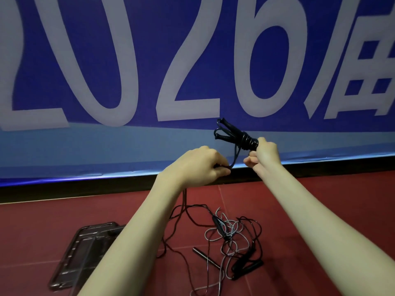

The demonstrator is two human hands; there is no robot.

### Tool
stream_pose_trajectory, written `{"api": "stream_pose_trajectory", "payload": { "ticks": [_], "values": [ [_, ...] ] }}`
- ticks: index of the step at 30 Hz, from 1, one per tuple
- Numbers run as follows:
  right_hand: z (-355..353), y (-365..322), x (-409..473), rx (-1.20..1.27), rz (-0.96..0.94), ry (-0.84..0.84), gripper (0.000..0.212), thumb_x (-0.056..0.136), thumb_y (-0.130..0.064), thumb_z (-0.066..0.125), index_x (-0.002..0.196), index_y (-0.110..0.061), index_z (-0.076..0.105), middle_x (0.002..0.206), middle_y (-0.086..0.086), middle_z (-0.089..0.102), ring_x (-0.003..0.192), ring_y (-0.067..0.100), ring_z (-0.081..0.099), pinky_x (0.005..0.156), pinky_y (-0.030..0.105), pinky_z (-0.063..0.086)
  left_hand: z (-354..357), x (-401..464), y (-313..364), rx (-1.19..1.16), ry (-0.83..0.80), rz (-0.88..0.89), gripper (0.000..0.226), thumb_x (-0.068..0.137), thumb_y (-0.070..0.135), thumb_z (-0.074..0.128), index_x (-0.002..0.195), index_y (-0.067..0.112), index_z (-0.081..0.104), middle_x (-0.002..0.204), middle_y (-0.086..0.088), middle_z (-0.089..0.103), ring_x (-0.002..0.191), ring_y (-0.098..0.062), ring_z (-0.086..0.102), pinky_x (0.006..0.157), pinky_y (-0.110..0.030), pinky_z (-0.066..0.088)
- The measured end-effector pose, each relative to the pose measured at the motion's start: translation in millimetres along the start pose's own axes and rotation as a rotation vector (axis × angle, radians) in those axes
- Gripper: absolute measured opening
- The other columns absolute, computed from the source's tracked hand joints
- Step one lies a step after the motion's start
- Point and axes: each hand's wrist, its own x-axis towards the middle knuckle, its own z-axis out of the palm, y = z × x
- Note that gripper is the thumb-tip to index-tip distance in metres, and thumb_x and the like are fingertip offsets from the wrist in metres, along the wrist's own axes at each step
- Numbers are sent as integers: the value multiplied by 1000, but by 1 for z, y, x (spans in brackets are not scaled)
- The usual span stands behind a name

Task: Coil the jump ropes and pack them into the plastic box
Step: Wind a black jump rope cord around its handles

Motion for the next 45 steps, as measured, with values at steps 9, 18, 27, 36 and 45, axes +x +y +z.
{"api": "stream_pose_trajectory", "payload": {
  "ticks": [9, 18, 27, 36, 45],
  "values": [
    [-3, 4, -2, -538, -546, -61, 29, 97, -12, 37, 68, -11, 36, 61, 4, 30, 58, 21, 30, 50, 34, 38, -14, -2, -7, -211, -18, -48, 20, 93, 29, 60, 81, 19, 73, 66, 1, 61, 55, -13, 48, 57, -30, 39],
    [-2, -4, -22, -676, -745, -479, 35, 101, -14, 43, 67, -12, 33, 58, 1, 32, 53, 14, 31, 50, 32, 29, -19, -9, -32, -293, 388, -139, 17, 95, 28, 58, 88, 19, 70, 69, 0, 63, 69, -20, 58, 67, -36, 47],
    [14, -33, -51, -371, -585, -746, 36, 103, -10, 41, 67, -11, 37, 51, -6, 42, 41, 13, 36, 43, 24, 34, -13, -11, -36, -883, 405, -99, 26, 97, 27, 53, 74, 25, 66, 76, -4, 58, 73, -18, 51, 72, -28, 39],
    [14, -32, -52, -223, -564, -635, 35, 102, -10, 40, 67, -10, 40, 54, -1, 45, 46, 17, 45, 42, 25, 35, 20, 9, -23, -1845, -7, -328, 12, 77, 11, 60, 77, 10, 48, 51, 5, 39, 34, 0, 29, 30, -10, 19],
    [21, -27, -44, -134, -607, -265, 31, 99, -12, 41, 68, -13, 38, 63, 5, 36, 60, 23, 38, 46, 29, 37, 18, 26, 17, -1770, 351, -549, 22, 102, 19, 40, 83, 15, 49, 48, 8, 28, 36, -3, 21, 32, -13, 14]
  ]
}}
